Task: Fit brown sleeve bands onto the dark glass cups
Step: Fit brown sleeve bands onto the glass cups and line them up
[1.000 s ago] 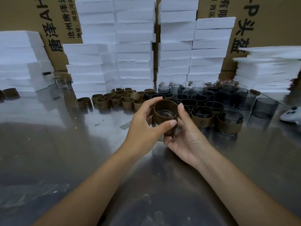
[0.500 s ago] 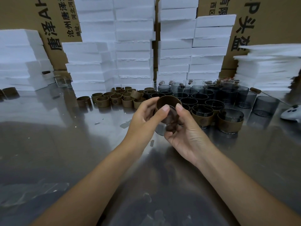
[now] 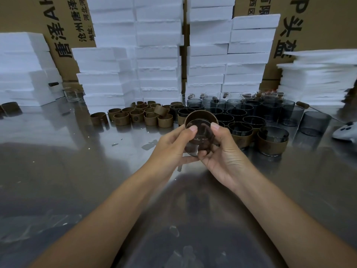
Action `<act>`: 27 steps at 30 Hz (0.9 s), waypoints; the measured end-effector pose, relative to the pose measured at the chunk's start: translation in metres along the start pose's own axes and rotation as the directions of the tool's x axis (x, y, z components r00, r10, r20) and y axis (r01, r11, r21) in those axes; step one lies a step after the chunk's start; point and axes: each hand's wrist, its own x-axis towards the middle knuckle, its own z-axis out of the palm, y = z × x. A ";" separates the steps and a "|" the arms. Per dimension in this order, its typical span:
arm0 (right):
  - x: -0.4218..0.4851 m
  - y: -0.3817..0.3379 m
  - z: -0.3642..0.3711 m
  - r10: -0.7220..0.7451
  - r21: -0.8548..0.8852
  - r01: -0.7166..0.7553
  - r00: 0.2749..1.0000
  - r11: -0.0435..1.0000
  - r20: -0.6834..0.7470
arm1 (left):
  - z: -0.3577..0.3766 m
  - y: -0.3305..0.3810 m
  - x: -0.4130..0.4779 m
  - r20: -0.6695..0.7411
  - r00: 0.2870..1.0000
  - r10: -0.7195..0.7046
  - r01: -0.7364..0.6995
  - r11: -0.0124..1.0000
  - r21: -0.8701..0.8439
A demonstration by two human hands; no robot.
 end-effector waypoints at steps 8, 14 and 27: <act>0.001 -0.002 -0.004 0.014 -0.010 -0.015 0.997 1.000 -0.072 | -0.001 0.000 -0.001 0.017 0.999 0.049 -0.050 0.998 0.040; 0.002 -0.002 -0.005 0.024 0.028 -0.021 0.993 0.999 -0.115 | -0.002 -0.001 0.000 0.009 0.997 0.079 -0.079 0.997 0.026; 0.009 0.007 -0.013 0.094 -0.078 -0.100 0.993 0.992 -0.072 | -0.013 -0.005 0.008 0.039 0.998 -0.054 0.061 0.977 -0.206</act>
